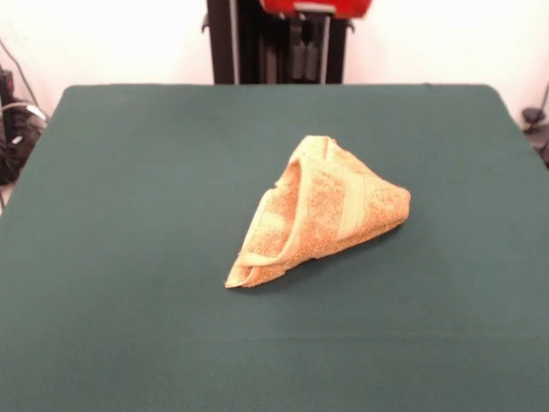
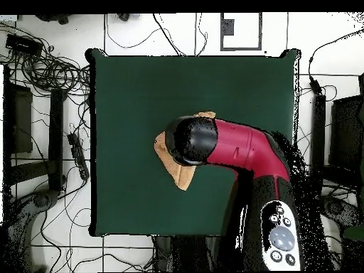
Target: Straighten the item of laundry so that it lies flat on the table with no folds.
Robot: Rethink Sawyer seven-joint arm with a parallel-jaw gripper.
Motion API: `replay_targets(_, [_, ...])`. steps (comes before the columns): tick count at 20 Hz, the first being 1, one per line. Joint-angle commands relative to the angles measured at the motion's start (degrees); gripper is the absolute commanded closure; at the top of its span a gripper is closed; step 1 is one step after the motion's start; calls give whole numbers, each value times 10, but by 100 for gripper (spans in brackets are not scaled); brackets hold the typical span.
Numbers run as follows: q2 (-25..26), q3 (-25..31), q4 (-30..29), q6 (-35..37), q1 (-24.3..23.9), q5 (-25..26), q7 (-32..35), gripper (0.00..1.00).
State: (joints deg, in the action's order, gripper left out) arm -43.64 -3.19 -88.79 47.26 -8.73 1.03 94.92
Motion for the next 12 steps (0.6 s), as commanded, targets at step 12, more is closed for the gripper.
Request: replay_targets(12, [48, 25, -34, -166, 8, 1, 113, 0])
